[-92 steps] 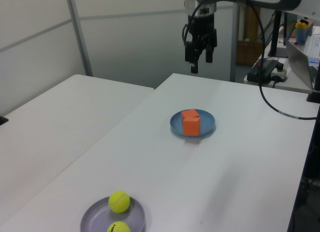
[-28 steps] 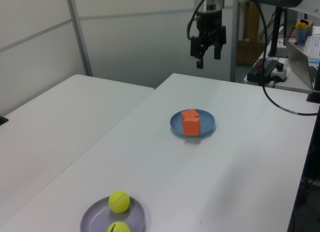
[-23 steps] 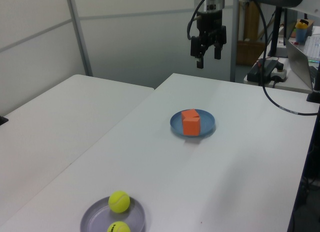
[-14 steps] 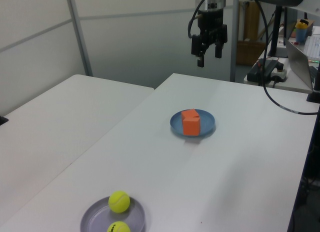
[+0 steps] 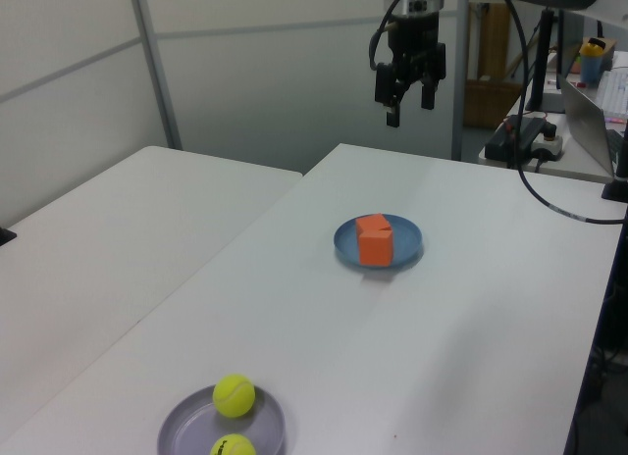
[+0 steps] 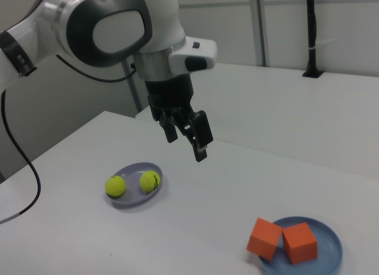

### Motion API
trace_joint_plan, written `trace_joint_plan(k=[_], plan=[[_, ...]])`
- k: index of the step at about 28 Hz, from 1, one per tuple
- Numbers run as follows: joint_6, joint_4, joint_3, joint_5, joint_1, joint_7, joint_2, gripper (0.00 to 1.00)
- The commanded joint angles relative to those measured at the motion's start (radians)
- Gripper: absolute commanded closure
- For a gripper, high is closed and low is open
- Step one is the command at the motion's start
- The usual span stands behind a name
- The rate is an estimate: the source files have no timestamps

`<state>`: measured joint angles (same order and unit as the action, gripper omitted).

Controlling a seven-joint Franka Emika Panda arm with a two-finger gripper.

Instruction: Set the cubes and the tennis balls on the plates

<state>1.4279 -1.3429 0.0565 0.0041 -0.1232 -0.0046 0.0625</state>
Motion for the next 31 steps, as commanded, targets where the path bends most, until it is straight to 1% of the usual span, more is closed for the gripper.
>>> trace_joint_plan(k=[1,8,21,31], plan=[[0.003,0.002,0.006,0.011,0.002,0.011,-0.013,0.00],[0.005,0.002,0.006,0.008,0.004,-0.001,-0.004,0.00],[0.003,0.002,0.006,-0.001,0.007,-0.003,-0.009,0.00],[0.002,0.001,0.008,0.004,0.008,-0.020,-0.007,0.00]])
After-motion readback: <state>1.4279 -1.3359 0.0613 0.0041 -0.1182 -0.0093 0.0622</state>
